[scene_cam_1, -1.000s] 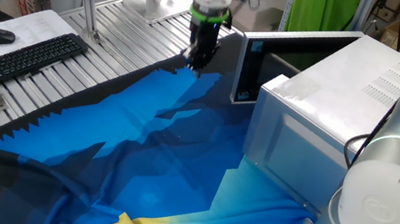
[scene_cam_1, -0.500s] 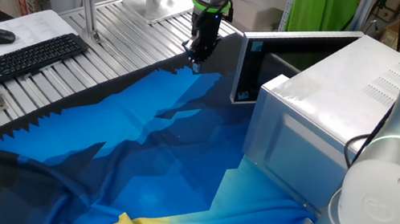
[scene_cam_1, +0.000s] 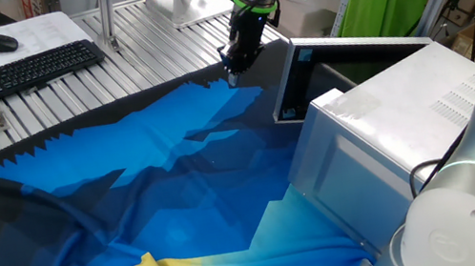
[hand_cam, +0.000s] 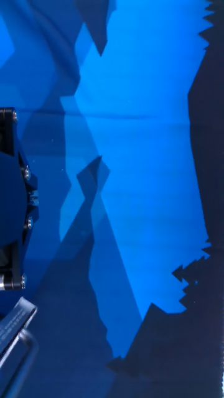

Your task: Close the microwave door

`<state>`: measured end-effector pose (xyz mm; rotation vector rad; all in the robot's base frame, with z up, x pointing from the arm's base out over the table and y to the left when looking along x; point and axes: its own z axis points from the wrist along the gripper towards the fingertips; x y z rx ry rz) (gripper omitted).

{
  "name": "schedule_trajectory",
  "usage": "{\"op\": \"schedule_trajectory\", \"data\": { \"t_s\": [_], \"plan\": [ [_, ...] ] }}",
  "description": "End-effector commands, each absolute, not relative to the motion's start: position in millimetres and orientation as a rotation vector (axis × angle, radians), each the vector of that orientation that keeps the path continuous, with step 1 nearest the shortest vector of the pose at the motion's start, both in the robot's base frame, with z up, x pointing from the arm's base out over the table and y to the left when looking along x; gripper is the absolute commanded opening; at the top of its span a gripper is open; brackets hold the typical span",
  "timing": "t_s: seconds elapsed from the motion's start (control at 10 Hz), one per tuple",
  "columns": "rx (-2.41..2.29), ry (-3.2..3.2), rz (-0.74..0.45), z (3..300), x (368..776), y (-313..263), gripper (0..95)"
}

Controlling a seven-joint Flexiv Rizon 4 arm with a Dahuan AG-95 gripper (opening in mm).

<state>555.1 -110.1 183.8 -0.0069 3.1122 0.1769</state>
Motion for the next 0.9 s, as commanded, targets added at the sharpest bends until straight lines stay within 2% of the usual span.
{"op": "schedule_trajectory", "data": {
  "t_s": [0.1,0.9],
  "plan": [
    [0.074,3.125,0.150,183.7,554.2,-110.5,0.0],
    [0.056,3.120,0.102,183.7,554.2,-110.5,0.0]
  ]
}}
